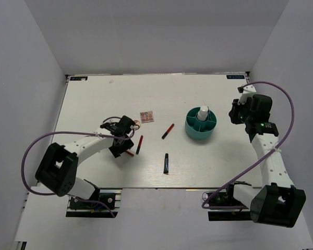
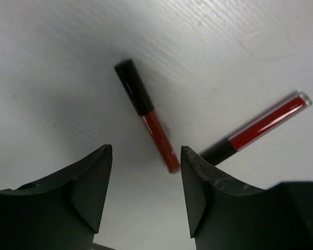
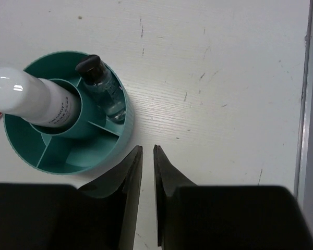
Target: Organize the makeup
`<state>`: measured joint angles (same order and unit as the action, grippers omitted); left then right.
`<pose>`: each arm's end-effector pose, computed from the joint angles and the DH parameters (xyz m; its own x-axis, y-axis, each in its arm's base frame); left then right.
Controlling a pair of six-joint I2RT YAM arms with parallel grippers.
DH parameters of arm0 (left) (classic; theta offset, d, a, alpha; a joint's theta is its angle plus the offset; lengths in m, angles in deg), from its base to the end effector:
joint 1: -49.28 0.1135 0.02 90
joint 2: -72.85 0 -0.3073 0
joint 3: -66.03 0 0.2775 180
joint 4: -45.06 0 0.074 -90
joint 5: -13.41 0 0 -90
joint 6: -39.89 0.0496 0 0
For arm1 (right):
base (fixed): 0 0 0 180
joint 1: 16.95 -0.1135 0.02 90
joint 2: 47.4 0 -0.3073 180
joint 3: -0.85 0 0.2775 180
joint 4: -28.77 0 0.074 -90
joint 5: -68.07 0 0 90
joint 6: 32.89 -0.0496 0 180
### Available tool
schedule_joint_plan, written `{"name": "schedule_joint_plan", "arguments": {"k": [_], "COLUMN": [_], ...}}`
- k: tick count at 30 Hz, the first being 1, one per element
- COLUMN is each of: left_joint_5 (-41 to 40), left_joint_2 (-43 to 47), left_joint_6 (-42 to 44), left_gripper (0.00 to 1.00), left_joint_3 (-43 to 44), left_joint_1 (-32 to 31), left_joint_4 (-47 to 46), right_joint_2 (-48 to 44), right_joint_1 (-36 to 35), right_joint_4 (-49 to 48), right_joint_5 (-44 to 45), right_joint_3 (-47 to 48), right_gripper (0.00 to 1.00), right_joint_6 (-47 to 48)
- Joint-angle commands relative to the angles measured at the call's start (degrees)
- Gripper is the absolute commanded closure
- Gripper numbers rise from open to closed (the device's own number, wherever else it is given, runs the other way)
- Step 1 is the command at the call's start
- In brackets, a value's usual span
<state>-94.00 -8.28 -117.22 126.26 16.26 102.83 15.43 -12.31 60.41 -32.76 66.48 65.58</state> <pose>0.2225 -0.1269 0.1992 -0.7534 -0.5587 -0.3467 -0.5743 0.8159 -0.0669 0.2642 -0.0121 0.3413 -0.4631 -0.1076 -0.8798 -0.1545 0.9872 -0.0394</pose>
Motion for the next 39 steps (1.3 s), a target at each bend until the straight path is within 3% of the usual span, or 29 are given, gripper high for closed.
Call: {"name": "schedule_joint_plan", "arguments": {"k": [1,10,19,26,31,32,36,39], "left_joint_5": [0.2,1.7,4.5,5.6,3.5,2.1,4.6,16.1], "left_joint_2": [-2.4,-6.5,-11.5,-11.8,-9.3,-8.3,-3.9,-3.2], "left_joint_6": [-1.0,0.0,1.5,2.0,5.4,6.4,16.0,21.8], "left_gripper": [0.35,0.37,0.5,0.8,1.0,1.0,1.0,1.0], "left_joint_3": [3.8,3.2,3.2,1.4,5.3,8.4,15.9,18.6], "left_joint_1": [1.7,5.8,7.5,8.0,8.1,7.5,6.6,6.6], "left_joint_4": [1.0,-2.6,-5.5,-6.7,-3.3,-2.4,-6.0,-16.3], "right_joint_2": [-2.4,-5.1,-5.9,-7.6,-8.6,-9.0,-9.7,-9.7], "right_joint_1": [0.9,1.4,1.4,1.9,2.2,2.1,2.4,2.6], "right_joint_4": [-2.3,-2.3,-2.7,-2.7,-2.5,-2.4,-2.4,-2.4], "right_joint_5": [-0.3,-2.3,-2.4,-3.1,-2.7,-2.7,-3.0,-3.9], "right_joint_3": [-1.7,-3.7,-3.3,-3.3,-3.1,-3.1,-3.3,-3.6], "right_gripper": [0.79,0.77,0.74,0.68,0.66,0.64,0.39,0.37], "right_joint_6": [-1.0,-1.6,-2.6,-3.2,-3.1,-3.1,-3.5,-4.1]}}
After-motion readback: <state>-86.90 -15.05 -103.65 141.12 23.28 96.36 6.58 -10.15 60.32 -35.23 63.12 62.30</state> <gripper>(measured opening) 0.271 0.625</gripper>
